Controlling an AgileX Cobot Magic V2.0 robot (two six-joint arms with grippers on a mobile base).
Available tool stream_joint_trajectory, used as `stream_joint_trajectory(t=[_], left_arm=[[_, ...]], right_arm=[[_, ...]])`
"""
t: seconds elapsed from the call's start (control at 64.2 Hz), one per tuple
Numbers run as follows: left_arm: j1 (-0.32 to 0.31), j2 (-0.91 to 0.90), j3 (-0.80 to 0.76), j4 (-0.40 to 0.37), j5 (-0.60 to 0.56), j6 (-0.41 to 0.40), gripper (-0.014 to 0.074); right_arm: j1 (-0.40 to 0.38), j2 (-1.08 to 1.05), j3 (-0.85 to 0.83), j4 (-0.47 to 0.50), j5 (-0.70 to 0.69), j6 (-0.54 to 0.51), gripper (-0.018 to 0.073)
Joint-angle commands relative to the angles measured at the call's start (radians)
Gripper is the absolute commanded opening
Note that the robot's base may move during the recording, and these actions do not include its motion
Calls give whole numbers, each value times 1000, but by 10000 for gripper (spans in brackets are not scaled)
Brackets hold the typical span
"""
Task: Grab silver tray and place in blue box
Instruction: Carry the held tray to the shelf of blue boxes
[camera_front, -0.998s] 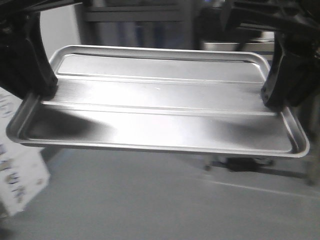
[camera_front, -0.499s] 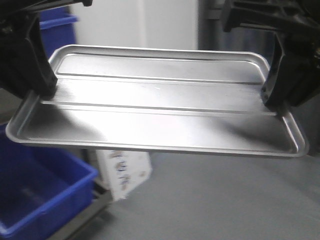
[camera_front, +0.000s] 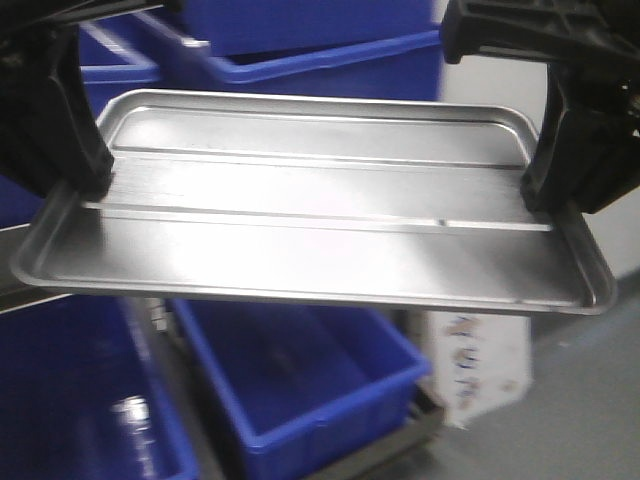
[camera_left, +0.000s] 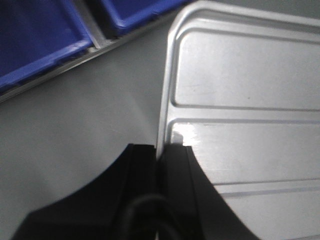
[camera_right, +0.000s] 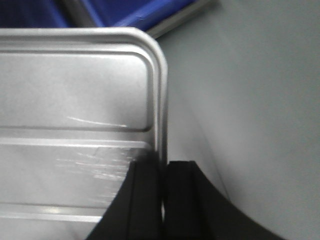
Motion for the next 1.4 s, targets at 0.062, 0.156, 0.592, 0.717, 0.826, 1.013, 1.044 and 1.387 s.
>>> stream_joint_trajectory(t=[0.062,0.156,0.592,0.717,0.826,1.013,1.044,1.387], left_arm=[[-3,-28,-26,44,4,-16,-104],[-3,-28,-26,44,4,-16,-104],[-3,-28,-26,44,4,-16,-104],[-3,-28,-26,44,4,-16,-104],[-3,-28,-26,44,4,-16,-104],[-3,-28,-26,44,4,-16,-104],[-3,-28,-26,44,4,-16,-104],[-3,-28,-26,44,4,-16,-104]], right_arm=[[-2,-28,-23,-47,8,-4,32],[-2,-28,-23,-47,8,-4,32],[-2,-28,-23,-47,8,-4,32],[-2,-28,-23,-47,8,-4,32],[-2,-28,-23,-47,8,-4,32],[-2,-28,-23,-47,8,-4,32],[-2,-28,-23,-47,8,-4,32],[-2,-28,-23,-47,8,-4,32]])
